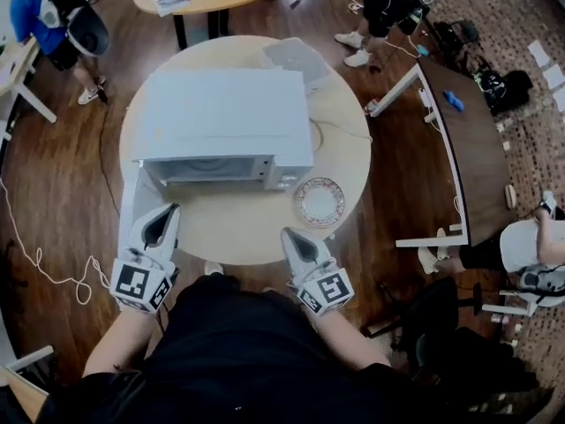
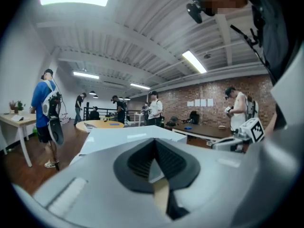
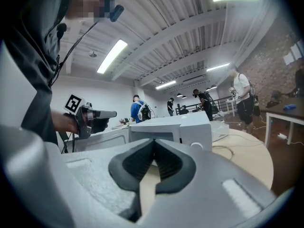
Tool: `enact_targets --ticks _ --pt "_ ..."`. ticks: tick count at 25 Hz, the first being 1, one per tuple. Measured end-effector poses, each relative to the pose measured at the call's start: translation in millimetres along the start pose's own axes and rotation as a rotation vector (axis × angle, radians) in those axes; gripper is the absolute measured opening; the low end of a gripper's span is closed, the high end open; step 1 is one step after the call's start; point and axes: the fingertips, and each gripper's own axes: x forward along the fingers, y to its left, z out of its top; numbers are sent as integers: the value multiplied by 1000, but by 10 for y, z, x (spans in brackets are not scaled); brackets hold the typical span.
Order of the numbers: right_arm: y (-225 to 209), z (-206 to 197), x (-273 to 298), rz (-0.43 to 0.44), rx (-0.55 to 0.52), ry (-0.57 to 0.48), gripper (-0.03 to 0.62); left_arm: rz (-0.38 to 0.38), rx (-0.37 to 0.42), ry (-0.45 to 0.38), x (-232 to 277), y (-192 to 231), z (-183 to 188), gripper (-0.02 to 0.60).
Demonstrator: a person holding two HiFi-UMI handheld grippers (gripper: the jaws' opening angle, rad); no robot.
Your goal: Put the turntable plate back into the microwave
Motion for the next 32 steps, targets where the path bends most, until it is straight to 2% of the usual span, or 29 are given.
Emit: enact_targets --ticks 3,5,7,11,15,20,24,26,32 --pt "18 87 89 -45 -5 -5 2 -63 -20 -25 139 54 36 5" --pt "32 128 117 -76 8 2 0 -108 -22 -11 172 38 73 5" --pt "96 150 222 -100 41 6 2 -168 5 4 147 -8 124 5" --pt "124 83 404 -153 83 -3 1 -289 34 -25 201 -171 53 5" --pt "100 54 424 -195 117 10 0 -338 5 -14 262 -197 -50 5" --pt "88 122 416 -170 104 15 1 -312 -31 -33 298 -110 31 5" --pt "-26 243 277 -194 8 -29 1 -287 -44 -45 427 -152 -43 5" --pt "-30 312 356 -181 -42 -40 0 -249 -45 -48 419 -45 -22 5" --pt "-23 560 675 -57 -94 -99 2 -108 -22 -84 343 291 105 5"
